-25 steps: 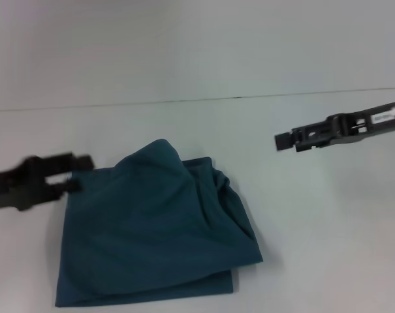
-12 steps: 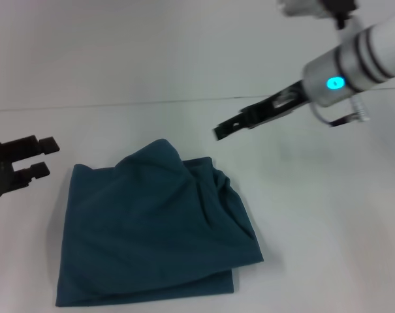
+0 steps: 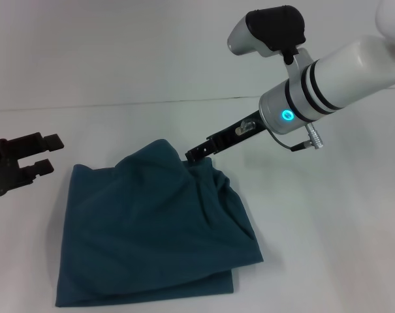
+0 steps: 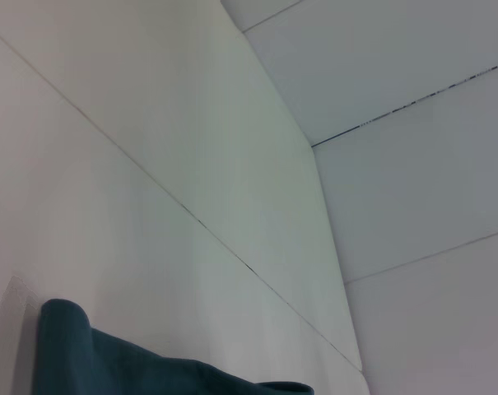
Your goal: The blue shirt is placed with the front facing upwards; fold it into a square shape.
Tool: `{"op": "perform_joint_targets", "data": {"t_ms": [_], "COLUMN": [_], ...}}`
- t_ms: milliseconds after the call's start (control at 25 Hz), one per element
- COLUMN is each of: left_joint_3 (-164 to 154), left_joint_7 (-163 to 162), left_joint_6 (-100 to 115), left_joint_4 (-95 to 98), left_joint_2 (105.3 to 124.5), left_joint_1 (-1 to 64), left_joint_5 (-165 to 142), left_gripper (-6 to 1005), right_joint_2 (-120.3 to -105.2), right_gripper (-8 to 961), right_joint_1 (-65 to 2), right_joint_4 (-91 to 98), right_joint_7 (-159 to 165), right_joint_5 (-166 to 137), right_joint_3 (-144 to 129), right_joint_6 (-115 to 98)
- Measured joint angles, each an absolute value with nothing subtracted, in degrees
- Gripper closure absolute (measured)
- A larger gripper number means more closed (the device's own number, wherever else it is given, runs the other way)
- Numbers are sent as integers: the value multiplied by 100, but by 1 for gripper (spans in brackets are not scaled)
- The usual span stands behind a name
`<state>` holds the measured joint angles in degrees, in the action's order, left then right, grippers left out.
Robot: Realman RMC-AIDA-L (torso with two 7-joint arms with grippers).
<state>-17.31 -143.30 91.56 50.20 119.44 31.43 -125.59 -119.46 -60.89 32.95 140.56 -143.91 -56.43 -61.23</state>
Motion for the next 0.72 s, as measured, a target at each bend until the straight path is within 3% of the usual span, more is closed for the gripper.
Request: {"op": "perform_joint_targets", "data": {"t_ms": [720], "left_joint_3": [-1764], "left_joint_7": [-14237], "left_joint_6": [8937], "left_joint_4": [4729], "left_joint_2": [11968], "left_joint_1": [3238], "left_joint_5": [-12559], "left_gripper": [308], "right_joint_2": [-11994], "right_gripper": [12], "right_joint_1": [-6227], "right_joint_4": [2538], "right_joint_7": [13373], "right_joint_5": [-13189], "right_joint_3": [-6067], "right_joint_6": [-5348]}}
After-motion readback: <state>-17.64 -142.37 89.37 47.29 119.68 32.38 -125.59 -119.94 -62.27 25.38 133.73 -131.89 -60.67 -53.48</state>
